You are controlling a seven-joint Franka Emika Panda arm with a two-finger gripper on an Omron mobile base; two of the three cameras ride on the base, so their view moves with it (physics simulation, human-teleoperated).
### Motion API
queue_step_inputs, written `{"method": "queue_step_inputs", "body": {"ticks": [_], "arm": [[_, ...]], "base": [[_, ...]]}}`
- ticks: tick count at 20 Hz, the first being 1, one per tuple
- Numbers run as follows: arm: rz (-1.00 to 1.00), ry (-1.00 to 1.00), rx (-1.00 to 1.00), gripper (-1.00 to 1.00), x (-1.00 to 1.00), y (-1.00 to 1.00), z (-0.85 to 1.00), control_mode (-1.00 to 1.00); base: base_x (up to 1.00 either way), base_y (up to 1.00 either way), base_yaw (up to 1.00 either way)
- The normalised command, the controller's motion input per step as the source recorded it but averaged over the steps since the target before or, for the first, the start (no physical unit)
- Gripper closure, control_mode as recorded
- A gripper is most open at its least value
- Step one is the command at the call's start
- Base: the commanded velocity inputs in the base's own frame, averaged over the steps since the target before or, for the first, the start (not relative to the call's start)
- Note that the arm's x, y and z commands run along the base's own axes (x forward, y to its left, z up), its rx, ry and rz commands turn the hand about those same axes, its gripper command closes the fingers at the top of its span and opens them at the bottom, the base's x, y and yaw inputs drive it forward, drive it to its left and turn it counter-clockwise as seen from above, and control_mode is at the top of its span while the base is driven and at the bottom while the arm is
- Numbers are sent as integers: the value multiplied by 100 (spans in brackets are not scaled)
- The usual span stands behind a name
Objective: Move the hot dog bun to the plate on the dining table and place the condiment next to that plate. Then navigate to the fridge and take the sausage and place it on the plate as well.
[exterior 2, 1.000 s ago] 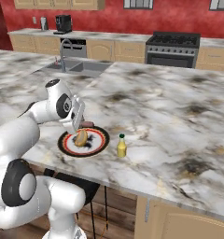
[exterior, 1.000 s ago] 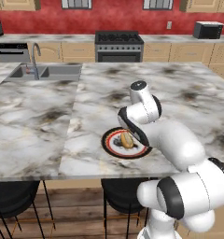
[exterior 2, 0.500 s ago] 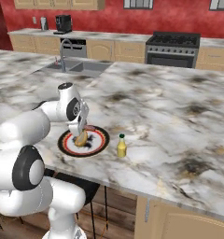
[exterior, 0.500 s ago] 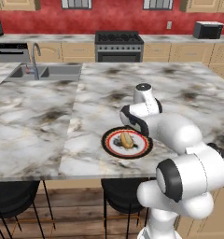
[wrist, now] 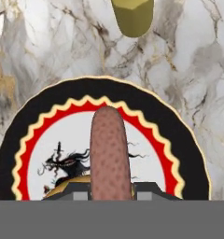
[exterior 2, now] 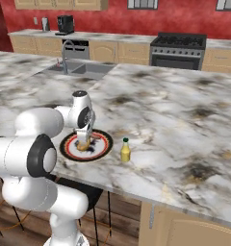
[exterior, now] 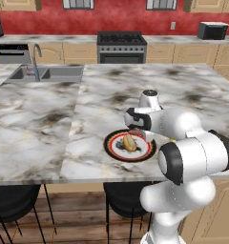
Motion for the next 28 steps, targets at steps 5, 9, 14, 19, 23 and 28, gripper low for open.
{"method": "queue_step_inputs", "body": {"ticks": [5, 9, 14, 19, 23, 28], "arm": [[0, 2, 7, 100, 2, -3, -36, -100], [0, 1, 3, 100, 0, -5, -30, -100], [0, 1, 0, 100, 8, -1, -26, -100], [0, 0, 0, 100, 15, 0, -29, -100], [0, 0, 0, 100, 15, 0, -29, -100], [0, 0, 0, 100, 10, 0, -27, -100]], "base": [[0, 0, 0], [0, 0, 0], [0, 0, 0], [0, 0, 0], [0, 0, 0], [0, 0, 0]]}}
